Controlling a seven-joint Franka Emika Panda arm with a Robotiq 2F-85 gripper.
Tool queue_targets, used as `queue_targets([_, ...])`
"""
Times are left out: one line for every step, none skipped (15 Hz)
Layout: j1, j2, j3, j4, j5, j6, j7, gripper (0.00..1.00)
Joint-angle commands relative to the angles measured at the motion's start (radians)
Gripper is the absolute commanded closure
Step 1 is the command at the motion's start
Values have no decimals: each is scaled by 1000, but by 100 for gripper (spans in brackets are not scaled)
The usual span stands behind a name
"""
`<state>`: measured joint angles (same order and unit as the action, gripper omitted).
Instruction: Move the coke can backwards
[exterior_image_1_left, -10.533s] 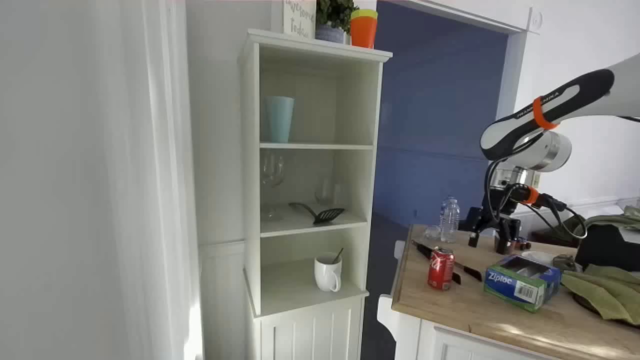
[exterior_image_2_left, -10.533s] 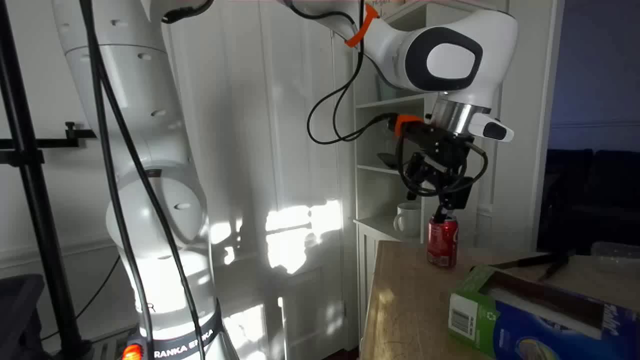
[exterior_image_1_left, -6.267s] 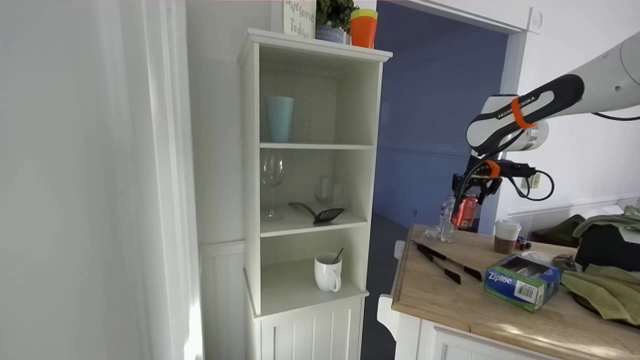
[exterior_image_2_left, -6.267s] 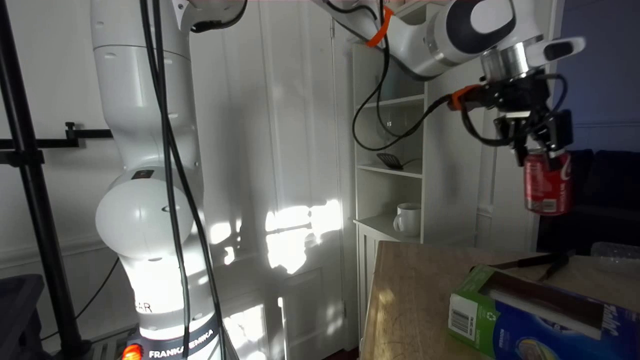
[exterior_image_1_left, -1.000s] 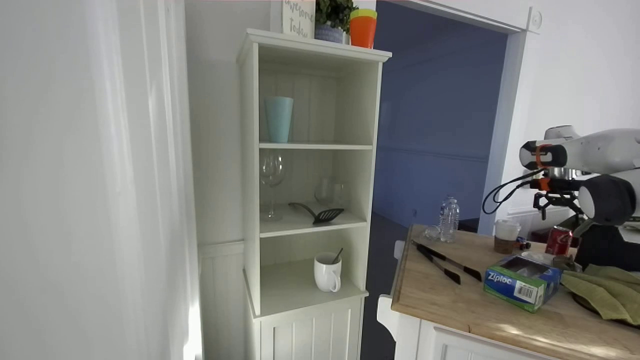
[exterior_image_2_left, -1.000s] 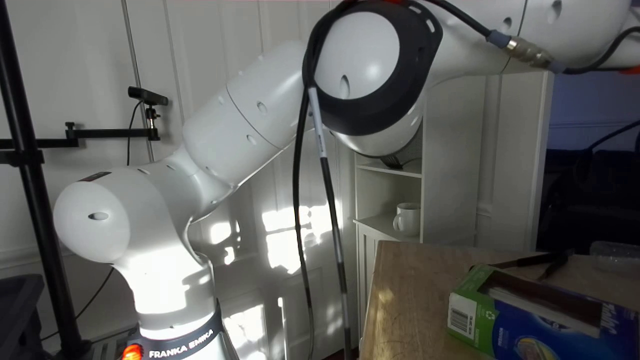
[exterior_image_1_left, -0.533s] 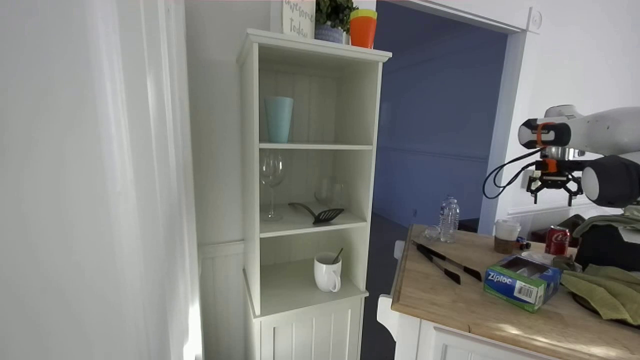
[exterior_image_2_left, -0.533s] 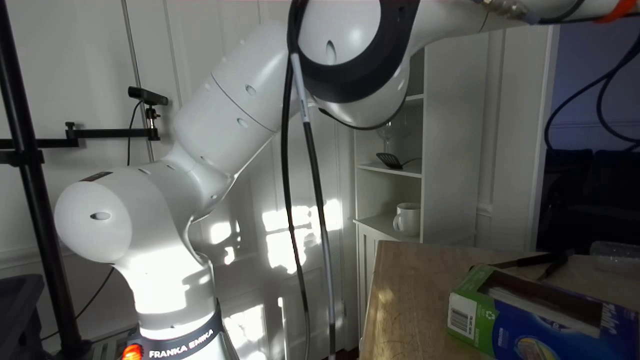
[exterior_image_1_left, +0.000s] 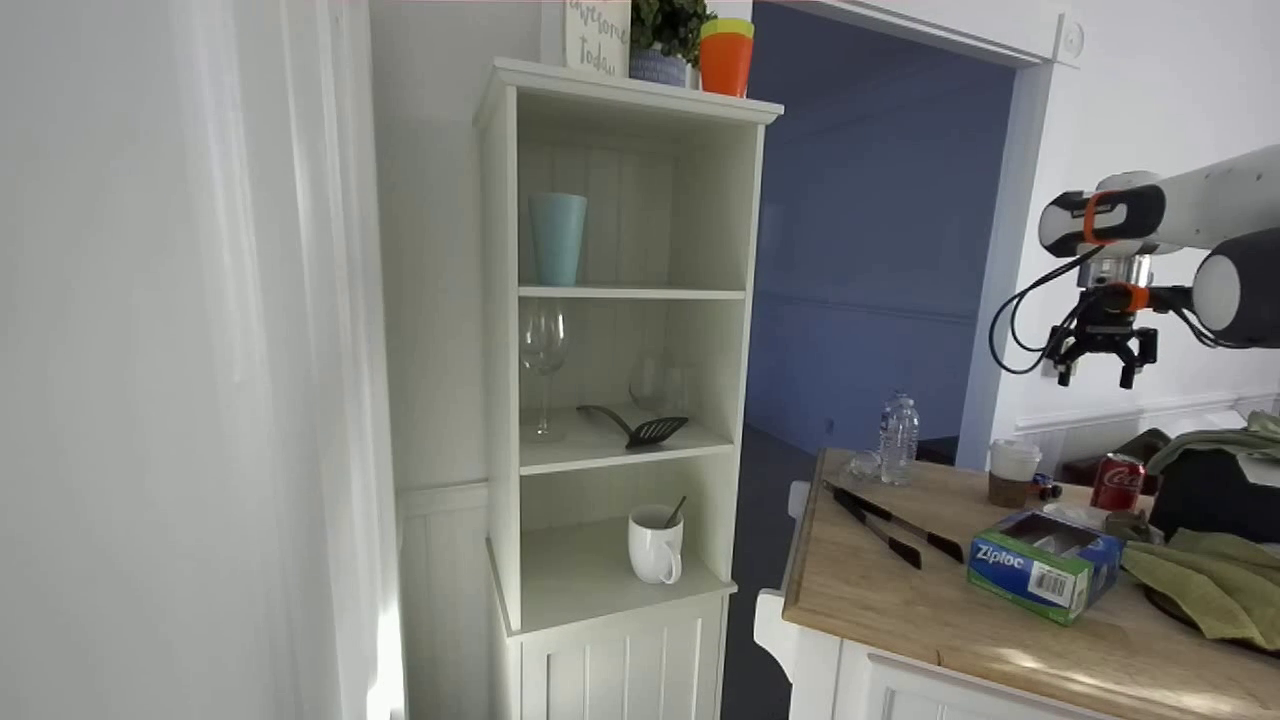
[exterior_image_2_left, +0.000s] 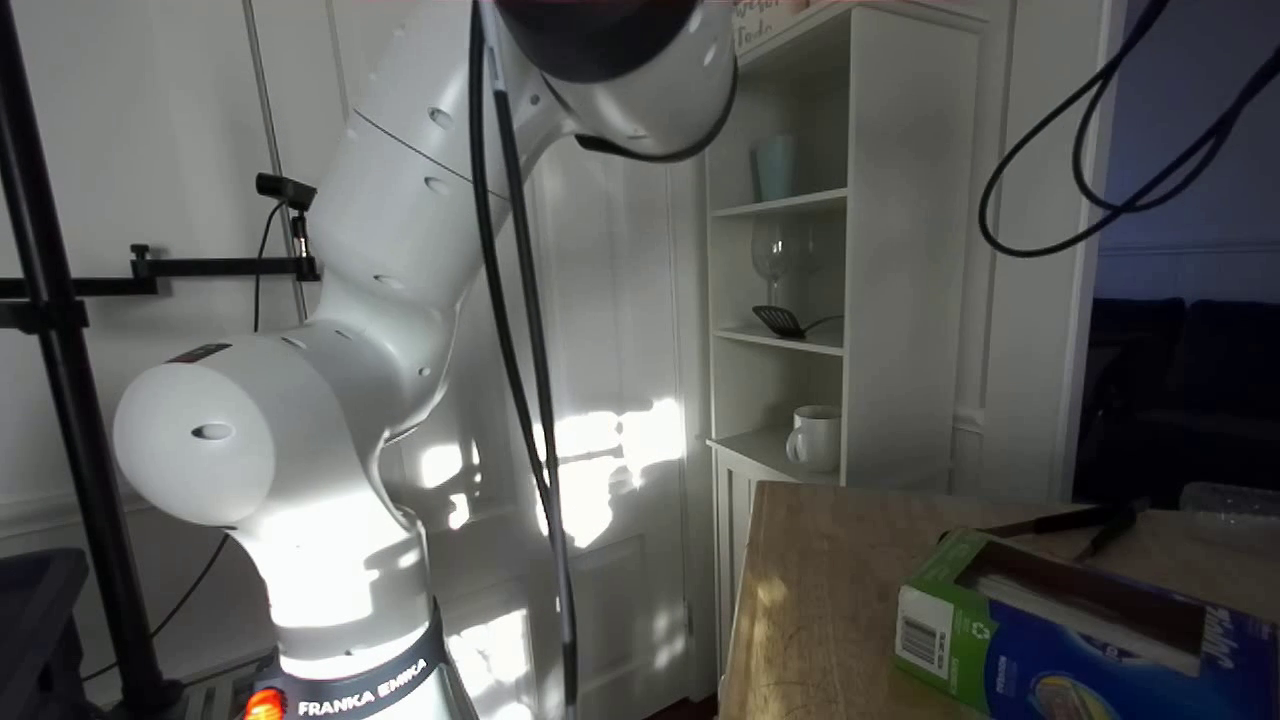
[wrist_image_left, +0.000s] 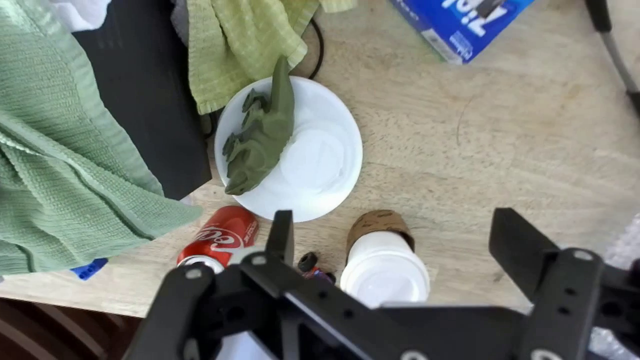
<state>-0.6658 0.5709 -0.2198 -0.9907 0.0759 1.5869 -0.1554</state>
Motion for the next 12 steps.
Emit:
queue_targets([13, -177, 17, -241, -20, -5, -184, 0])
queue_targets([15, -209, 18, -284, -28, -12, -235, 0])
queue_targets([16, -240, 18, -328, -35, -19, -287, 0])
queue_targets([18, -271, 16, -371, -49, -25, -338, 0])
queue_targets([19, -304, 13, -416, -66, -29, -392, 0])
queue_targets([14, -342, 13, -464, -73, -47, -446, 0])
queue_targets([12, -378, 12, -511, -89, -55, -500, 0])
queue_targets([11, -413, 9, -557, -109, -62, -555, 0])
queue_targets([7, -452, 7, -605, -128, -59, -618, 0])
queue_targets([5, -490, 8, -655, -133, -46, -675, 0])
queue_targets([35, -524, -31, -697, -139, -61, -736, 0])
queue_targets([46, -405, -44, -547, -107, -75, -645, 0])
